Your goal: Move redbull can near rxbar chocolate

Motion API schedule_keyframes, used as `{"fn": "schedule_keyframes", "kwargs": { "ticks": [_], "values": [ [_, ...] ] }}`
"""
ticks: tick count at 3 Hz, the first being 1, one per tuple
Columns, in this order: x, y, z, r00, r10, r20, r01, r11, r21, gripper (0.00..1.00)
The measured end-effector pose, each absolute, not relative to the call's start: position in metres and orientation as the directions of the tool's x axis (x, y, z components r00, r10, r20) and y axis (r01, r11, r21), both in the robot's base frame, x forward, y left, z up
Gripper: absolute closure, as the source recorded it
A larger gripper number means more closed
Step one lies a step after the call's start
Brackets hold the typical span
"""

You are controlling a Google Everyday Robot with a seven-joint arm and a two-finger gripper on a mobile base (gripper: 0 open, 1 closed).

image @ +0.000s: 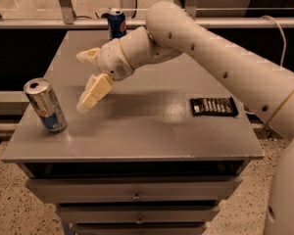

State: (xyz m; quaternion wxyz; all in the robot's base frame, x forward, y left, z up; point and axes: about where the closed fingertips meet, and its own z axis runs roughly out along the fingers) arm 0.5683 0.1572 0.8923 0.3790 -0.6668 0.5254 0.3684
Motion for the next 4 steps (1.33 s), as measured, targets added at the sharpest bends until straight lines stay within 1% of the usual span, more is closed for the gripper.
{"fn": "schedule_keyframes", "kwargs": {
  "ticks": [1,2,3,4],
  "values": [
    [0.552,0.188,0.885,0.146,-0.364,-0.92,-0.969,-0.239,-0.059,0.0],
    [0.531,0.207,0.884,0.111,-0.328,-0.938,-0.957,-0.291,-0.011,0.0],
    [0.511,0.217,0.887,0.099,-0.292,-0.951,-0.951,-0.31,-0.003,0.0],
    [0.502,0.225,0.892,0.107,-0.261,-0.959,-0.951,-0.31,-0.022,0.16]
  ]
}}
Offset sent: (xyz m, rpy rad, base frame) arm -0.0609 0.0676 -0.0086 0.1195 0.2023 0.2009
